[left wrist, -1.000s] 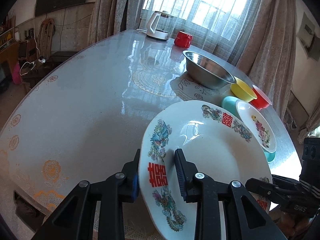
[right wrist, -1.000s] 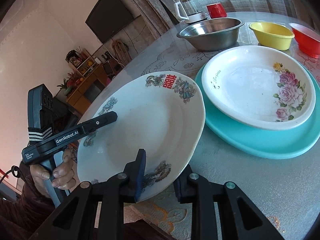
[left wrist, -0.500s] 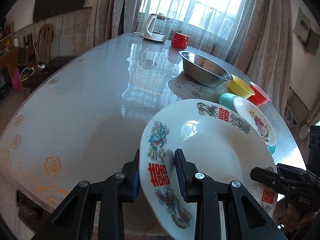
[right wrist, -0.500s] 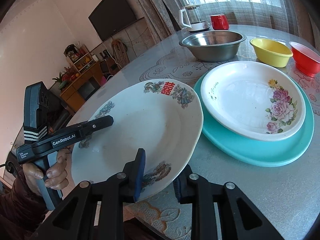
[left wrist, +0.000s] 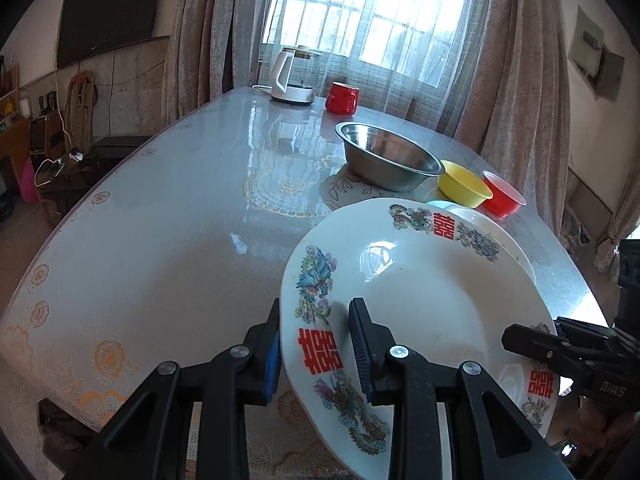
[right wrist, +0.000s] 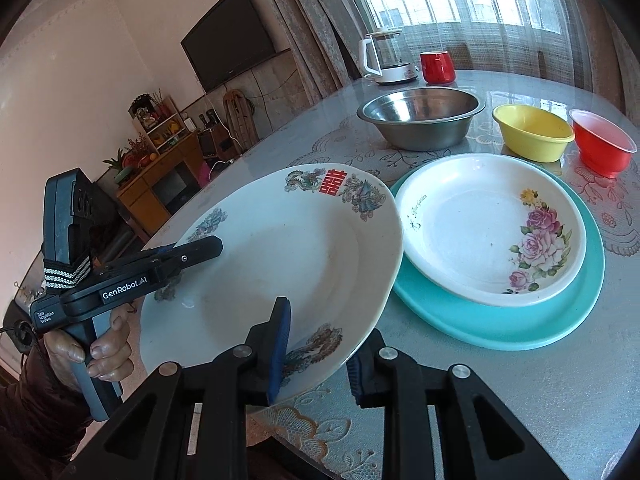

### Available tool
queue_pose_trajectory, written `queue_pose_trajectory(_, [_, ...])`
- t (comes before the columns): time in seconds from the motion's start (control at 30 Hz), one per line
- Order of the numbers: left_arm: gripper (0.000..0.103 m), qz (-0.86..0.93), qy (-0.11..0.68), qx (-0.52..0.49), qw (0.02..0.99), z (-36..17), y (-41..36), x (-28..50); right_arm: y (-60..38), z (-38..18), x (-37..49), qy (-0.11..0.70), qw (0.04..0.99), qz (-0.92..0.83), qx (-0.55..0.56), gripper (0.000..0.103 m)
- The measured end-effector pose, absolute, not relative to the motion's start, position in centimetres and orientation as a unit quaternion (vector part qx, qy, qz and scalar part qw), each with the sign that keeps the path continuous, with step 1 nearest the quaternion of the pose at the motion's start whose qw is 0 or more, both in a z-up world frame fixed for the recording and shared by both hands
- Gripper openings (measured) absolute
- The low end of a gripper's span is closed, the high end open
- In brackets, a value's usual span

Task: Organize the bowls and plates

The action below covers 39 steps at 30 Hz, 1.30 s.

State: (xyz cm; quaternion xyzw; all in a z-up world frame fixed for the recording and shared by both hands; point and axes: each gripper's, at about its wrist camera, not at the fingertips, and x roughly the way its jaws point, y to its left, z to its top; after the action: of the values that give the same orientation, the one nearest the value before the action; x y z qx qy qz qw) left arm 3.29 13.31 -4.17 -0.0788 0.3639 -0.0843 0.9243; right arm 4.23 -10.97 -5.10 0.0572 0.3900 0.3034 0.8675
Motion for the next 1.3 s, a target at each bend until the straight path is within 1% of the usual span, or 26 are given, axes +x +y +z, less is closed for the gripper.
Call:
queue_pose_trajectory(0.27, [0.031,-0.117,0.352,-0.058,0.927,-2.6,10.2,5.1,-14.1,-3.8,4.3,0.372,0.885,0.270,0.072,0.025])
queue_pose_trajectory(0.63, [0.031,-0.143,0.354,-0.038,0.923,-2.2,5.9,7.9,-17.6,-3.3,4.9,0.366,0.901,0.218,0.088,0.025])
queue_pose_trajectory(1.3, [0.031,-0.162,0.359,-0.033,0.919,-2.3,4.3,8.6,-19.4,-3.8,4.8,0.373,0.903,0.187,0.103,0.025])
